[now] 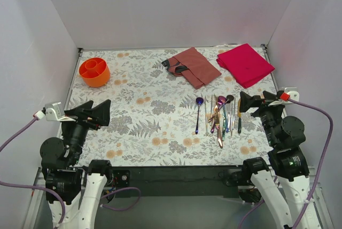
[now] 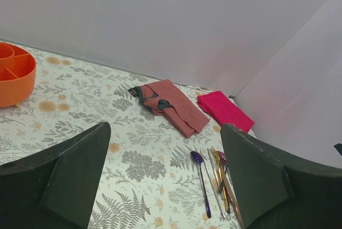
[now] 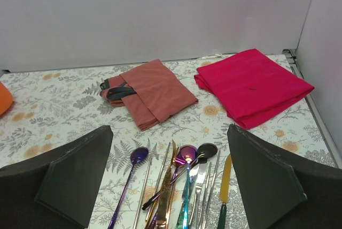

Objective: Sort the eating utensils into containers

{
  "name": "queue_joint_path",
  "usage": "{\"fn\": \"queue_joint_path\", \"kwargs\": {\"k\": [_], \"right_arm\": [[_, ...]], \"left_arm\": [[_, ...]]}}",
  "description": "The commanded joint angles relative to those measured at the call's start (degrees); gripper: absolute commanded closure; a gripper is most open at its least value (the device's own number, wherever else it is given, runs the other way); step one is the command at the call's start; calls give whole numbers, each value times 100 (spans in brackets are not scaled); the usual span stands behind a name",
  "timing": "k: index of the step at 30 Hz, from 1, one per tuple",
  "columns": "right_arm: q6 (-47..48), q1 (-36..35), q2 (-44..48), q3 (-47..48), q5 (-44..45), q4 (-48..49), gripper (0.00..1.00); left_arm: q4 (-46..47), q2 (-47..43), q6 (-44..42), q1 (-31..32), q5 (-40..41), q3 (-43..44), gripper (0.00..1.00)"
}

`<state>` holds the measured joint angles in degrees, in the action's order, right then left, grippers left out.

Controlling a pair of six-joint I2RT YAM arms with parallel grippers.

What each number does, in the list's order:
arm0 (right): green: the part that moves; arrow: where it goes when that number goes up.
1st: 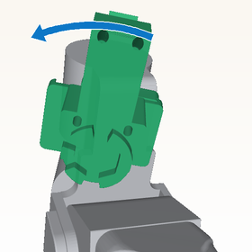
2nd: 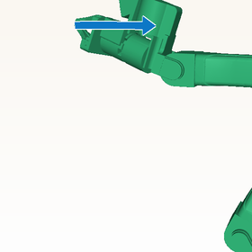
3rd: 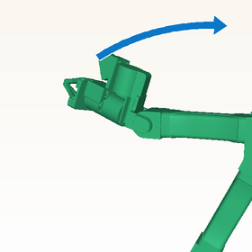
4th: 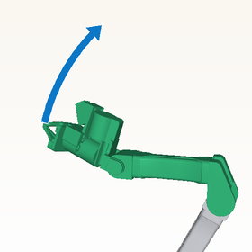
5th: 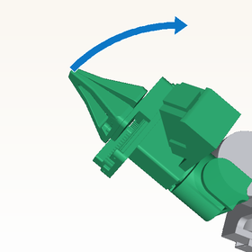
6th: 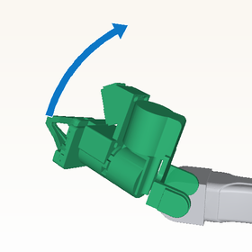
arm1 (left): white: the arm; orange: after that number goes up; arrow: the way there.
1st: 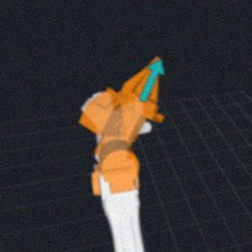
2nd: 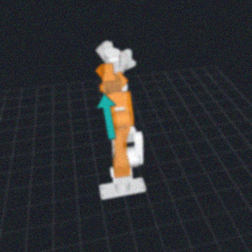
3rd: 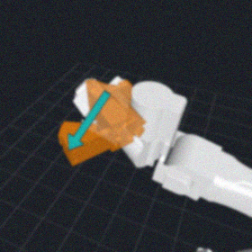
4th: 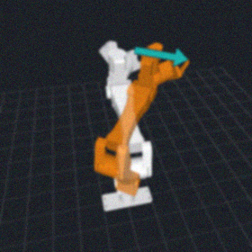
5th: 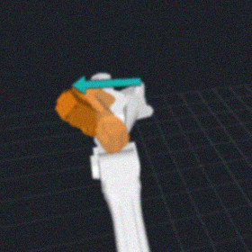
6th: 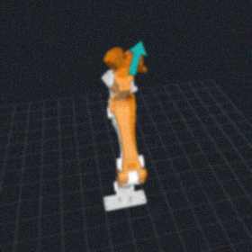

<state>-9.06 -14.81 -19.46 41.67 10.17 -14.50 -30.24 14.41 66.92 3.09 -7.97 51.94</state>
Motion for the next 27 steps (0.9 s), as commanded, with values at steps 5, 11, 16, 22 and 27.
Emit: {"fn": "queue_joint_path", "kwargs": {"k": [5,11,16,22,27], "right_arm": [[-44,-31,-523,201,-242,403,2],[-105,-31,-1611,516,-506,493,2],[272,-31,-3061,1132,-788,265,2],[432,-13,-5179,2238,-1519,-165,2],[168,503,-7101,3660,-1922,-448,2]], "left_arm": [[-298,-369,304,-37,559,-404,21],[-421,-685,700,-28,560,-807,20],[-448,-1002,972,-28,437,-1151,18],[-580,-1230,1096,-28,-20,-1485,17],[-755,-1362,1288,-28,22,-1670,16]]}}
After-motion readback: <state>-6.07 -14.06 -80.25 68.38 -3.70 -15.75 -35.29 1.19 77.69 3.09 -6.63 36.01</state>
